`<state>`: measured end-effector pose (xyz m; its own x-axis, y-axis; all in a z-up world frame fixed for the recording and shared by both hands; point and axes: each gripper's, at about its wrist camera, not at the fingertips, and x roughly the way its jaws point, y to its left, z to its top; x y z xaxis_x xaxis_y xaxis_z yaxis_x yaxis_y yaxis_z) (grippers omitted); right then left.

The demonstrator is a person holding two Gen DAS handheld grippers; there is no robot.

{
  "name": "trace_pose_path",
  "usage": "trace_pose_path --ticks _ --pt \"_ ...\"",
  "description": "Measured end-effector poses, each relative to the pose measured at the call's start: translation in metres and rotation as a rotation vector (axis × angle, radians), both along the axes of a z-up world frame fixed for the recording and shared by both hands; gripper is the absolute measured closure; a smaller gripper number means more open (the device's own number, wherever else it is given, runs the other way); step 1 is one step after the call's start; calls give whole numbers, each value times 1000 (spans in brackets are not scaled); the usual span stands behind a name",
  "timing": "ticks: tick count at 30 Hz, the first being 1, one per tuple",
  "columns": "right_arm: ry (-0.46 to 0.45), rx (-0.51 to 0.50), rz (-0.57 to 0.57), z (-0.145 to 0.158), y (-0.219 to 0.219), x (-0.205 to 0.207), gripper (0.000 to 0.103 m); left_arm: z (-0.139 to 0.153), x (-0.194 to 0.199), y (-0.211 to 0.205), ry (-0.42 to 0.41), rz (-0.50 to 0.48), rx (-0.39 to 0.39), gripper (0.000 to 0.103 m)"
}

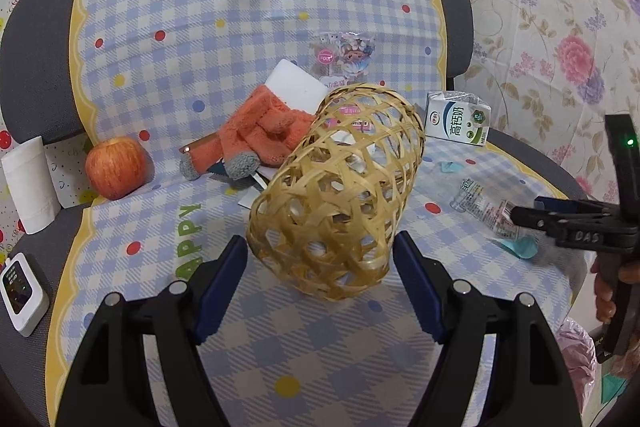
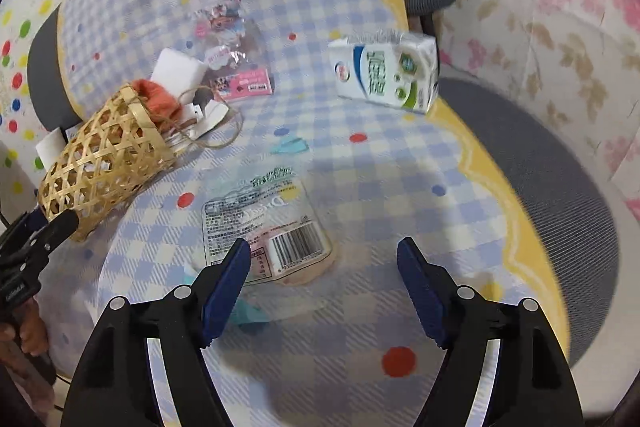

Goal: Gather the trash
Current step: 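Grasp the clear plastic wrapper with the right gripper while the left gripper holds the basket, then carry the wrapper with the right gripper and the basket with the left gripper over the bin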

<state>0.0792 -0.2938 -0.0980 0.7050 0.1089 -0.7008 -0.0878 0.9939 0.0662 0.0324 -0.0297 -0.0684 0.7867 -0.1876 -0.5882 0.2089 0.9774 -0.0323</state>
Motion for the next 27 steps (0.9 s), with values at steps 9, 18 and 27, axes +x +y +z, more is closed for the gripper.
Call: trace_pose_path --ticks 9,18,27 --pt "-25 30 -28 4 7 -18 82 0 0 1 4 0 -14 30" --pt "-184 129 -44 49 4 -63 101 6 -10 1 -42 3 -2 30" --pt "-264 13 -77 80 12 -92 101 11 -4 5 -38 -24 -50 29"
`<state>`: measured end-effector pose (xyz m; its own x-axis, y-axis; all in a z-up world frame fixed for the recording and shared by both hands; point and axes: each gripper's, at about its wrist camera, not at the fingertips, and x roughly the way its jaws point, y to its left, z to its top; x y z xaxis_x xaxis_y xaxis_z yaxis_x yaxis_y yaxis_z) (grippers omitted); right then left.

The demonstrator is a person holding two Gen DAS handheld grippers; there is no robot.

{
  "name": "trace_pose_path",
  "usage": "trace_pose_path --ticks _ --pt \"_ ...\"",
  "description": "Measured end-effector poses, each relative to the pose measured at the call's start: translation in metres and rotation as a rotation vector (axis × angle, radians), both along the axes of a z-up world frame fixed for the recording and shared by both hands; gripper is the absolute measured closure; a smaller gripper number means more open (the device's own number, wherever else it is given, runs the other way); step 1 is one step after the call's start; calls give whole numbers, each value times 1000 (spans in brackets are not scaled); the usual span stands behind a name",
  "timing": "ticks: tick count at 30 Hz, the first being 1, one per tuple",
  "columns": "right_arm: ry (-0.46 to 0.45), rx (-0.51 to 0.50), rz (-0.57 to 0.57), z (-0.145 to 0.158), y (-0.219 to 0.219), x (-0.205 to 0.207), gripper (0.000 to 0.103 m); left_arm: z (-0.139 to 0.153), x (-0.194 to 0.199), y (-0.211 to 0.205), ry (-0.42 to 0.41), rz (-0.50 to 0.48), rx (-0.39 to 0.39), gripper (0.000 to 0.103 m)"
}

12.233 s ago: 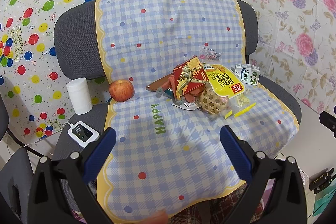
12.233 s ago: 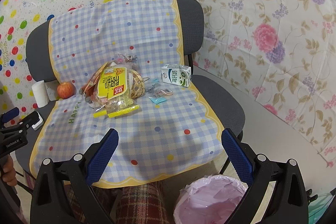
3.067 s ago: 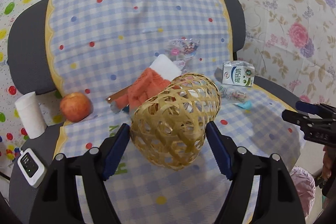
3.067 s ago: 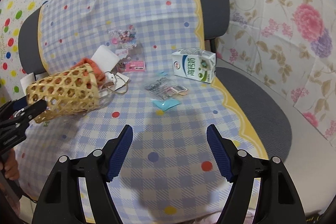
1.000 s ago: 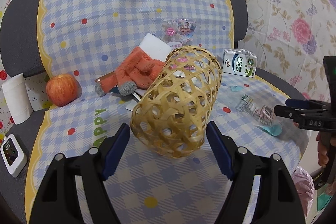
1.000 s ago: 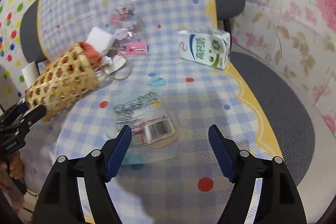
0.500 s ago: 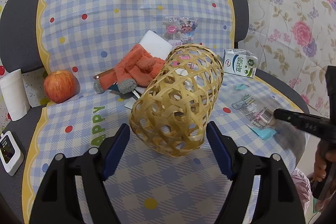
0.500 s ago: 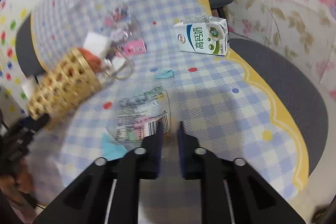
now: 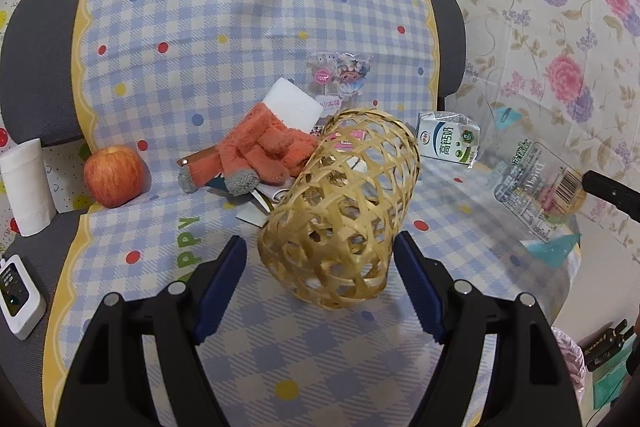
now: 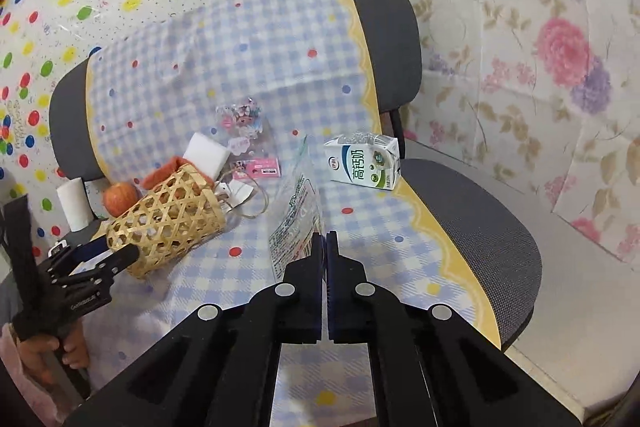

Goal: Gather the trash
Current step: 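Carry the wrapper with the right gripper and the basket with the left gripper over the bin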

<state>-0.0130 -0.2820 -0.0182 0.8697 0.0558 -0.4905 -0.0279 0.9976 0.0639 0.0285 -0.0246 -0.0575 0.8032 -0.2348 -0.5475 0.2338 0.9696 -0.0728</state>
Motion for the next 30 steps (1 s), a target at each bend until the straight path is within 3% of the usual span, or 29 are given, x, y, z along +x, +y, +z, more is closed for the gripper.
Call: trace_pose_path --ticks 8,17,24,30 --pt "6 35 22 3 1 -15 101 1 0 -10 4 -46 14 35" --pt "-17 -18 -14 14 2 -45 101 50 -56 -29 -91 -135 -20 36" --pt "-50 -74 -102 24 -8 -83 101 63 -88 -48 -128 -181 1 36" --pt "-67 -147 -203 29 -20 -123 101 61 -114 -67 -151 -229 -27 36"
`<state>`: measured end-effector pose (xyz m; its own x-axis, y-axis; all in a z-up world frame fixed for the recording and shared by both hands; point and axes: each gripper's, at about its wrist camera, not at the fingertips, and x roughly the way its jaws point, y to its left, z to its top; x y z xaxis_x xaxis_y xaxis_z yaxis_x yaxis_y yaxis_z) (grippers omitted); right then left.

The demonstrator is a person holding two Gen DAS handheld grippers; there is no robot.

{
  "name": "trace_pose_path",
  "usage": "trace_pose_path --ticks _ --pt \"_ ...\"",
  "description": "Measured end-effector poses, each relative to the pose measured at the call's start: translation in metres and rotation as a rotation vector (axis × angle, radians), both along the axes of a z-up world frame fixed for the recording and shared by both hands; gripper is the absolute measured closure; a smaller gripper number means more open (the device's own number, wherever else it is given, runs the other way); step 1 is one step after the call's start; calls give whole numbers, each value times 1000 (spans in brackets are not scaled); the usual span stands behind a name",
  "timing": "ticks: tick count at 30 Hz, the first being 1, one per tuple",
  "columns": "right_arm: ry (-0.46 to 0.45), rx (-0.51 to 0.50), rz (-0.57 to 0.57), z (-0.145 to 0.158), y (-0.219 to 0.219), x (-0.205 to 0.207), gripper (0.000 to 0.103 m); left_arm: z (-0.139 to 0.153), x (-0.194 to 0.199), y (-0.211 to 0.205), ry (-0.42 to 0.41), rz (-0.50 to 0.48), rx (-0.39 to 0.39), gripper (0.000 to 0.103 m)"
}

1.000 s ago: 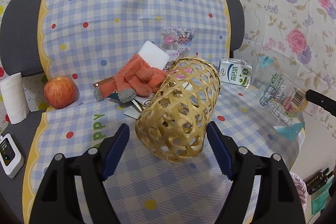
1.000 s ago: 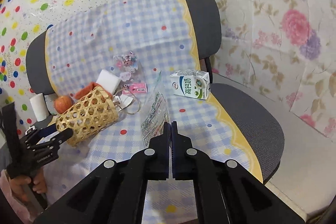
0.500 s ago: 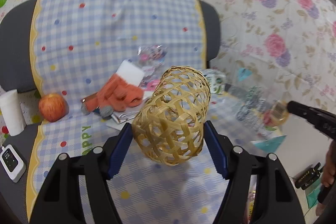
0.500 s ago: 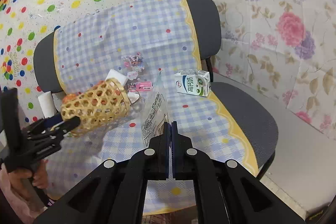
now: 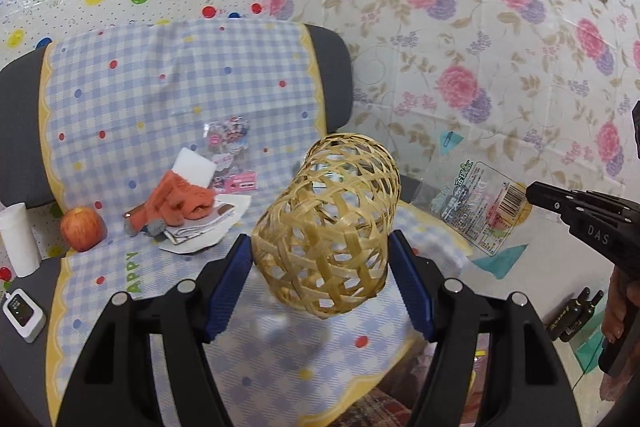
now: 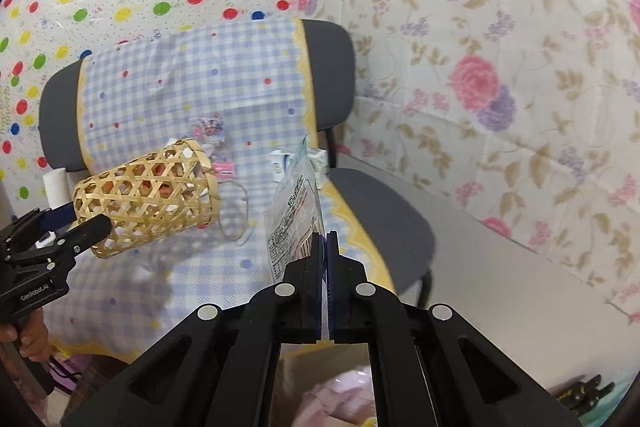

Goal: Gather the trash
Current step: 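Carry the wrapper with the right gripper and the basket with the left gripper over the bin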

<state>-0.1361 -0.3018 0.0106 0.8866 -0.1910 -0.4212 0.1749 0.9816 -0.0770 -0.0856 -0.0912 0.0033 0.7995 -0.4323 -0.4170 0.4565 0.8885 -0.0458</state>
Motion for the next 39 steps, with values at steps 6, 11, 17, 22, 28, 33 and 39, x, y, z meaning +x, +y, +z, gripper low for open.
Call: trace_pose_path --ticks 6,11,17,22,28,33,39 --pt "37 -30 -101 -12 -22 -40 100 -14 -24 -36 17 -118 15 37" --pt "79 -24 -176 -27 -40 -69 100 -28 -44 -69 37 -240 42 38" --pt "128 -37 -243 -43 -56 -92 100 -47 -56 -107 93 -352 80 38" --pt "177 -3 -278 -60 -72 -99 100 -52 -54 -131 110 -385 109 38" --pt "226 22 -289 -81 -82 -96 99 -54 -54 -151 104 -411 134 38" --pt "272 7 -308 -97 -89 -92 99 -59 -50 -168 111 -417 145 38" --pt "289 7 -328 -105 -101 -87 95 -68 -46 -183 117 -408 172 36"
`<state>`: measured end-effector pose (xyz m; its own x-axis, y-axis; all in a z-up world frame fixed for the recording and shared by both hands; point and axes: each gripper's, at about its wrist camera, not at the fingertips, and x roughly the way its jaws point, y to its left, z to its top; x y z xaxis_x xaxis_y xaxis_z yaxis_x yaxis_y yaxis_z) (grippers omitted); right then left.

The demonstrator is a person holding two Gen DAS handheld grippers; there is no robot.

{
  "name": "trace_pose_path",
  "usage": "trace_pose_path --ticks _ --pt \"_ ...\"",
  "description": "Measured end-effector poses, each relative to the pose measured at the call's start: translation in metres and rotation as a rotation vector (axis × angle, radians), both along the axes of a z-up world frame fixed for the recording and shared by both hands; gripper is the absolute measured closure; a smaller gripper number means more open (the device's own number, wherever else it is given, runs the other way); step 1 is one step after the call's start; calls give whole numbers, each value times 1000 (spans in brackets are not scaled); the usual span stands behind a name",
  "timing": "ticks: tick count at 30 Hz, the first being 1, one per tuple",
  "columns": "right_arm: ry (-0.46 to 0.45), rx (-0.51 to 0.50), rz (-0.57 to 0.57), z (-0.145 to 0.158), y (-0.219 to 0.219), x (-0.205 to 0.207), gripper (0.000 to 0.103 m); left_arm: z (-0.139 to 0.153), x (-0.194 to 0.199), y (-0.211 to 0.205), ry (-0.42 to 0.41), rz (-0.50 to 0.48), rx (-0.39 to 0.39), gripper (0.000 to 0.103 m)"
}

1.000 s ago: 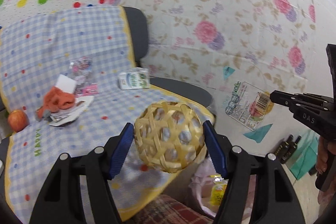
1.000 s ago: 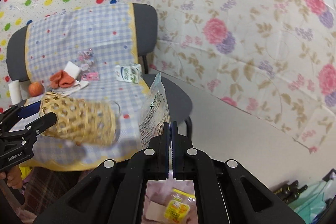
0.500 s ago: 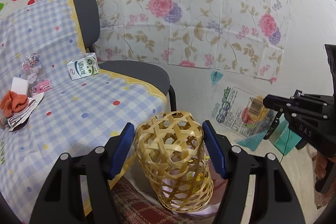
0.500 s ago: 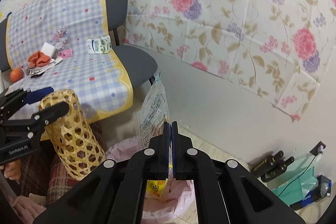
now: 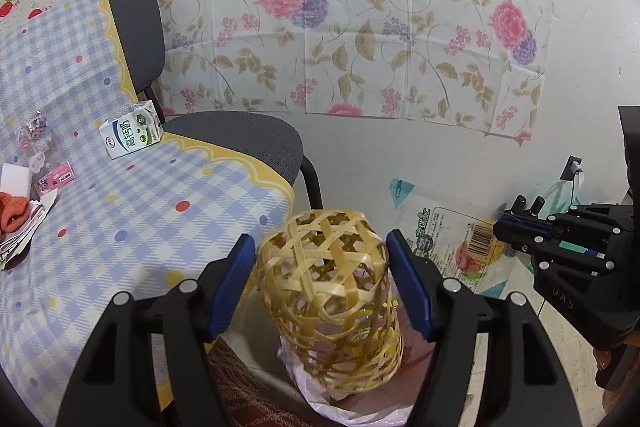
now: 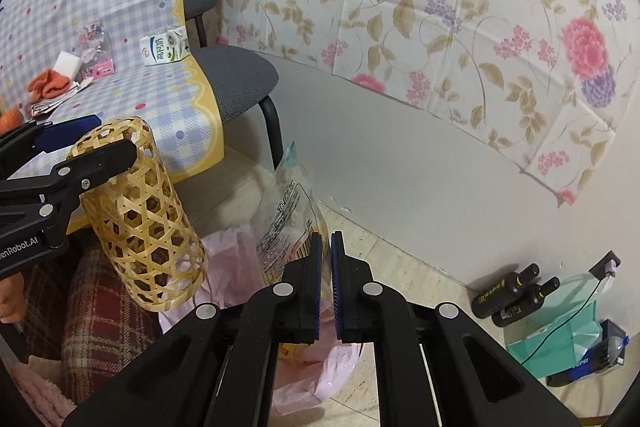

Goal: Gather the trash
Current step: 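Carry the wrapper with the right gripper and the basket with the left gripper over the bin, then move both grippers back toward the chair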

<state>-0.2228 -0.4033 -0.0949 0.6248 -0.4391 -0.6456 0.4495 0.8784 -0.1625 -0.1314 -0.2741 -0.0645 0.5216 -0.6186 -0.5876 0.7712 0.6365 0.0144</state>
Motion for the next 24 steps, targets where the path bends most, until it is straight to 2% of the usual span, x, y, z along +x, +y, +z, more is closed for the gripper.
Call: trace_pose_path --ticks 2,4,5,11,16,24 --pt "5 6 1 -2 -2 3 90 -1 2 -2 3 5 0 26" --pt "5 3 5 -4 -2 7 75 0 4 0 5 9 -4 26" --pt "6 3 7 -4 -1 8 74 0 5 1 3 14 -3 26" --pt "-29 20 26 6 7 8 73 9 10 21 -9 58 -17 26" --pt "-72 42 44 21 13 10 66 19 14 44 -11 106 -39 26" --pt "-102 47 101 36 30 25 66 35 19 80 -38 180 -66 24"
